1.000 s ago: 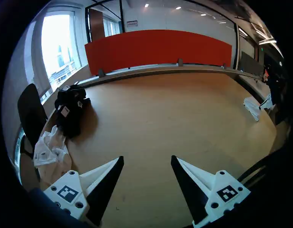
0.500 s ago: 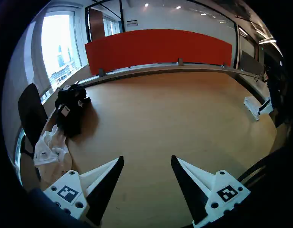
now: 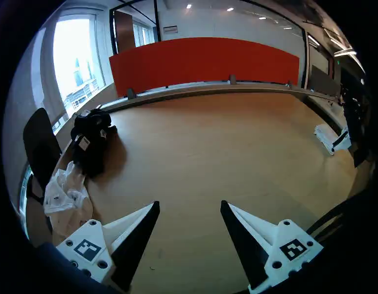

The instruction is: Fold towel

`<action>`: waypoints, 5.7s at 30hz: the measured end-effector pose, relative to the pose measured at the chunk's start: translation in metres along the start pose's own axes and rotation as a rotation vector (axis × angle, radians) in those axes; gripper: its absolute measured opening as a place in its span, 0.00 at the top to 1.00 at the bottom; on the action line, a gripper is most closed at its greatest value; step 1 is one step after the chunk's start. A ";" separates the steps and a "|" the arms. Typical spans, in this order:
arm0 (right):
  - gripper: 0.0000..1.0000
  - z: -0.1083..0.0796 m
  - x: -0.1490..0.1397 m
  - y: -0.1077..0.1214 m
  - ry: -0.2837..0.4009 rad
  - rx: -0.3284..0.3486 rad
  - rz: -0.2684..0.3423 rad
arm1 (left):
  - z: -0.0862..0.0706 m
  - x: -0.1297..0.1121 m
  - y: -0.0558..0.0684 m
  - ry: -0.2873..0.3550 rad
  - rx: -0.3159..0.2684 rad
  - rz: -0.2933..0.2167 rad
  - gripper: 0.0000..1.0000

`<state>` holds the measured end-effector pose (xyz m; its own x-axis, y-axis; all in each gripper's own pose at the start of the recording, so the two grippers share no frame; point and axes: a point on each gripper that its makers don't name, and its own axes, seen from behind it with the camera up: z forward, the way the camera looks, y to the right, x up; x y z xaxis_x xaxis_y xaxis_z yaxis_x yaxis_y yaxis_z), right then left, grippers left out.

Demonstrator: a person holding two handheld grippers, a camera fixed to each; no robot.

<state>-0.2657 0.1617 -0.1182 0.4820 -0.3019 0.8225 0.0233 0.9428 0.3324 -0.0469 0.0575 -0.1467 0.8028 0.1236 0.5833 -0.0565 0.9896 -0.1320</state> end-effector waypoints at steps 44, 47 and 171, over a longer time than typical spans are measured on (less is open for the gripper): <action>0.00 -0.018 0.031 0.013 0.172 -0.145 0.203 | 0.010 0.012 -0.009 0.030 -0.002 -0.040 0.08; 0.00 -0.020 0.032 0.013 0.180 -0.163 0.233 | 0.012 0.015 -0.010 0.034 -0.001 -0.040 0.08; 0.00 -0.158 0.297 -0.127 1.008 -0.272 0.199 | 0.028 0.206 -0.078 0.609 0.072 -0.122 0.08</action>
<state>0.0126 -0.0255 0.0107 0.9989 0.0002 0.0472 -0.0010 0.9999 0.0167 0.1064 0.0084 0.0066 0.9991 -0.0338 0.0267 0.0345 0.9990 -0.0267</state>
